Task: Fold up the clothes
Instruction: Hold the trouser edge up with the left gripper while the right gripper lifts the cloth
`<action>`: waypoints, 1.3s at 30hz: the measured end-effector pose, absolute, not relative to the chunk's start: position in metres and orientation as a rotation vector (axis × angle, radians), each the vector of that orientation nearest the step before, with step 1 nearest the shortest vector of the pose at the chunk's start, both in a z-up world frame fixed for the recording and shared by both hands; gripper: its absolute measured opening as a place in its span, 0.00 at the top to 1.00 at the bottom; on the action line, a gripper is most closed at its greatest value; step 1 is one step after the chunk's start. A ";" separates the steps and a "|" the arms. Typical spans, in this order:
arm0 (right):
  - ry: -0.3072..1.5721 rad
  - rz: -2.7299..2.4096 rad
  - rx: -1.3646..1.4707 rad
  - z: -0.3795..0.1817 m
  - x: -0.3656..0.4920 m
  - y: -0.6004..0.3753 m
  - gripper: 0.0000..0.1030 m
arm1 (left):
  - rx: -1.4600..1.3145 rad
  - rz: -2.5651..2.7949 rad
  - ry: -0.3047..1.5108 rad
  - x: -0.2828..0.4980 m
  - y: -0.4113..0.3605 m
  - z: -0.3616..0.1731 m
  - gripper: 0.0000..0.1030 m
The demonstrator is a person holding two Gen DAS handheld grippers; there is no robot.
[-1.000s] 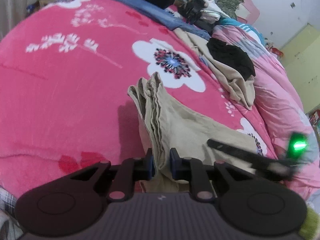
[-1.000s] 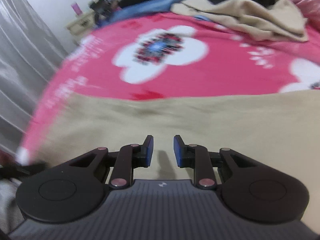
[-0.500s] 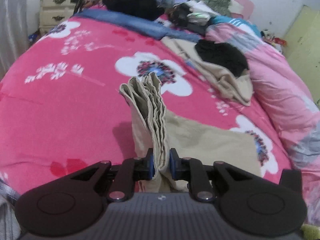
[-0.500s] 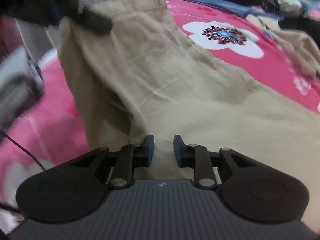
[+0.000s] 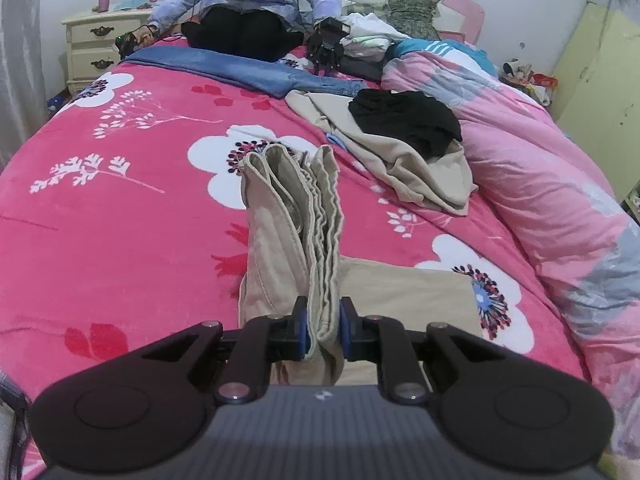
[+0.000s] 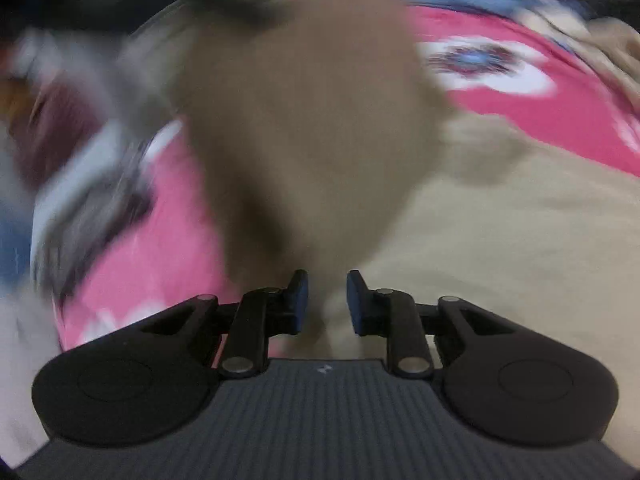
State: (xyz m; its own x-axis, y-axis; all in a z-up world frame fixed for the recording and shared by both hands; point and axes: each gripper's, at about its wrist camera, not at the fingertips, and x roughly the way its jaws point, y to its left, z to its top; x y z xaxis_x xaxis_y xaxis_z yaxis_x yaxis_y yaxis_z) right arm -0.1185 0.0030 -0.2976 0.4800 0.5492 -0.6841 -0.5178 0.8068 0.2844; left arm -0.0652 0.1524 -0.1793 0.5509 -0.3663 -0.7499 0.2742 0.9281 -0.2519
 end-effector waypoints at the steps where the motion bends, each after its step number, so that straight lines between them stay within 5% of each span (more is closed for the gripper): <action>1: 0.836 0.649 0.032 -0.294 -0.122 0.000 0.81 | -0.112 -0.374 0.911 -0.065 0.154 -0.179 0.84; 14: 0.841 0.340 0.450 -0.333 0.026 -0.064 0.81 | -0.145 -0.378 0.898 -0.077 0.160 -0.175 0.85; 25: 0.922 0.531 0.504 -0.333 -0.061 -0.044 0.79 | -0.156 -0.435 0.909 -0.084 0.142 -0.173 0.85; 30: 0.818 0.396 0.835 -0.326 -0.059 -0.104 0.79 | -0.155 -0.541 0.925 -0.089 0.099 -0.177 0.85; 39: 0.830 0.188 1.228 -0.365 -0.080 -0.243 0.74 | -0.131 -0.654 1.090 -0.106 0.003 -0.273 0.85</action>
State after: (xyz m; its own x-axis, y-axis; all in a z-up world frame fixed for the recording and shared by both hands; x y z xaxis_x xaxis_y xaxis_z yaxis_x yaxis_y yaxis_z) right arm -0.0801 -0.2431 -0.3650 0.7005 0.5469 -0.4585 0.2964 0.3615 0.8840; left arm -0.1062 0.0026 -0.2730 0.2960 -0.5525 -0.7792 0.4276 0.8061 -0.4091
